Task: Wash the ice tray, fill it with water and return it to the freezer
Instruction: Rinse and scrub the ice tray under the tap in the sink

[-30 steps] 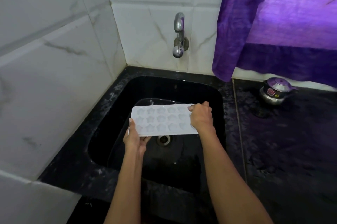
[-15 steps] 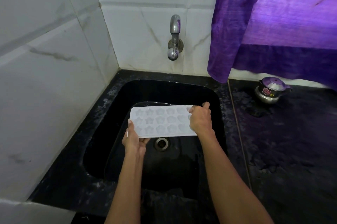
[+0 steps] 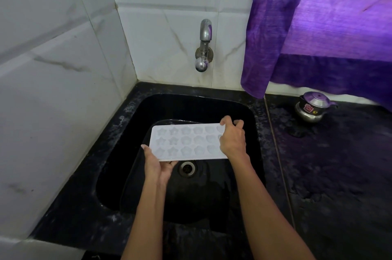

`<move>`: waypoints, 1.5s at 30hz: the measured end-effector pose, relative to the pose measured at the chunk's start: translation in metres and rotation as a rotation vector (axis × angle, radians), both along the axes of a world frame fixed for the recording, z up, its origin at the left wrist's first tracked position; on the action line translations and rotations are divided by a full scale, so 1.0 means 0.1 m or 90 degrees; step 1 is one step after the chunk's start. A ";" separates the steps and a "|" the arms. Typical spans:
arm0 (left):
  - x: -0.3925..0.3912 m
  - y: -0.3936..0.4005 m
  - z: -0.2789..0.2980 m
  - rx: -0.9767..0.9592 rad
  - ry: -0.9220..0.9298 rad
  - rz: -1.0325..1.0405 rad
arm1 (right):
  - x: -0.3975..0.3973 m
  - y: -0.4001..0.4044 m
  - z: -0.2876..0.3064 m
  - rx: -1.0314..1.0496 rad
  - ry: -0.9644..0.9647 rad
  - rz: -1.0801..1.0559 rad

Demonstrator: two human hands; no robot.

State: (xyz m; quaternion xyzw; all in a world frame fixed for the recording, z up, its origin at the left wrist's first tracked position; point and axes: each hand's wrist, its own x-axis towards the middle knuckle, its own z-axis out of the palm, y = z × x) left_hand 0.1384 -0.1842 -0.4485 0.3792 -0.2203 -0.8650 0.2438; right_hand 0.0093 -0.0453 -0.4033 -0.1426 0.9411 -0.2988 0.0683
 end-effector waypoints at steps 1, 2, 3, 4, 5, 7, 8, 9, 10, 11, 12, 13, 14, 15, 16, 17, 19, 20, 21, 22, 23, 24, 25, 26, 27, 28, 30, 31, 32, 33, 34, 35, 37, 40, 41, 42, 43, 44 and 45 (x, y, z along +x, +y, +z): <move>0.00 0.00 0.00 0.001 -0.001 0.001 | 0.01 -0.01 0.00 0.006 -0.001 0.012; -0.01 0.00 -0.01 0.001 -0.002 0.002 | 0.02 -0.02 0.00 0.003 -0.008 0.027; -0.01 0.01 -0.02 -0.001 -0.005 0.004 | 0.04 -0.03 0.01 0.007 -0.015 0.042; -0.01 0.02 -0.01 -0.002 -0.007 0.005 | 0.05 -0.03 0.01 0.013 -0.022 0.054; -0.01 0.03 -0.01 -0.002 -0.010 0.008 | 0.06 -0.04 0.02 0.027 -0.032 0.064; -0.01 0.04 -0.01 -0.001 -0.011 0.014 | 0.07 -0.04 0.03 0.057 -0.046 0.073; 0.00 0.04 -0.01 0.002 -0.011 0.017 | 0.07 -0.05 0.05 0.075 -0.053 0.078; 0.00 0.04 -0.02 0.005 -0.010 0.020 | 0.07 -0.05 0.06 0.094 -0.058 0.083; 0.00 0.05 -0.01 0.005 -0.010 0.020 | 0.08 -0.06 0.06 0.111 -0.059 0.089; -0.01 0.05 -0.01 0.004 -0.013 0.021 | 0.08 -0.07 0.07 0.127 -0.059 0.095; -0.01 0.05 -0.01 0.002 -0.015 0.021 | 0.09 -0.07 0.06 0.140 -0.059 0.102; -0.01 0.06 -0.01 0.000 -0.019 0.021 | 0.10 -0.08 0.07 0.153 -0.061 0.106; -0.01 0.06 0.00 -0.003 -0.022 0.021 | 0.11 -0.08 0.07 0.159 -0.064 0.109; -0.01 0.06 -0.01 -0.004 -0.025 0.021 | 0.11 -0.07 0.07 0.159 -0.067 0.109; 0.00 0.05 -0.01 -0.004 -0.028 0.021 | 0.11 -0.07 0.07 0.158 -0.071 0.107; 0.00 0.05 -0.01 -0.003 -0.030 0.022 | 0.11 -0.07 0.08 0.158 -0.076 0.103; 0.00 0.03 -0.01 0.000 -0.031 0.020 | 0.11 -0.07 0.11 0.176 -0.078 0.099; 0.00 0.04 -0.01 0.002 -0.032 0.020 | 0.12 -0.08 0.14 0.196 -0.077 0.100; 0.00 0.04 -0.01 0.003 -0.034 0.021 | 0.13 -0.10 0.17 0.220 -0.076 0.103; 0.01 0.06 0.00 0.003 -0.034 0.022 | 0.14 -0.11 0.19 0.240 -0.075 0.109; 0.01 0.07 0.00 0.002 -0.034 0.024 | 0.14 -0.13 0.21 0.256 -0.072 0.116; 0.01 0.07 0.00 0.002 -0.034 0.026 | 0.15 -0.14 0.22 0.269 -0.066 0.123; 0.01 0.07 0.00 0.002 -0.035 0.028 | 0.15 -0.15 0.22 0.279 -0.057 0.129; 0.01 0.07 0.00 0.003 -0.037 0.030 | 0.14 -0.15 0.21 0.285 -0.050 0.132; 0.01 0.07 0.00 0.004 -0.039 0.031 | 0.14 -0.15 0.20 0.288 -0.045 0.130; 0.02 0.07 0.00 0.005 -0.042 0.033 | 0.13 -0.14 0.20 0.288 -0.042 0.125; 0.03 0.08 0.01 0.003 -0.043 0.031 | 0.12 -0.14 0.21 0.292 -0.034 0.112; 0.03 0.09 0.01 0.002 -0.043 0.031 | 0.12 -0.14 0.21 0.296 -0.028 0.108; 0.03 0.09 0.01 0.001 -0.042 0.030 | 0.13 -0.15 0.22 0.300 -0.024 0.108; 0.03 0.09 0.02 0.001 -0.040 0.030 | 0.13 -0.15 0.22 0.302 -0.019 0.112; 0.03 0.10 0.03 0.002 -0.038 0.030 | 0.13 -0.15 0.22 0.304 -0.012 0.118; 0.02 0.10 0.04 0.004 -0.036 0.031 | 0.14 -0.15 0.22 0.307 -0.004 0.124; 0.03 0.09 0.05 0.005 -0.037 0.032 | 0.14 -0.15 0.22 0.308 0.004 0.126; 0.03 0.09 0.04 0.002 -0.037 0.032 | 0.12 -0.13 0.23 0.296 0.003 0.116; 0.04 0.09 0.04 0.003 -0.037 0.034 | 0.12 -0.13 0.24 0.296 0.004 0.117; 0.04 0.09 0.05 0.005 -0.034 0.037 | 0.13 -0.14 0.24 0.296 0.002 0.120; 0.04 0.09 0.05 0.009 -0.031 0.041 | 0.14 -0.14 0.24 0.299 0.000 0.124; 0.04 0.09 0.06 0.011 -0.029 0.045 | 0.15 -0.15 0.24 0.302 -0.002 0.130; 0.04 0.09 0.07 0.010 -0.030 0.047 | 0.16 -0.15 0.24 0.302 -0.005 0.135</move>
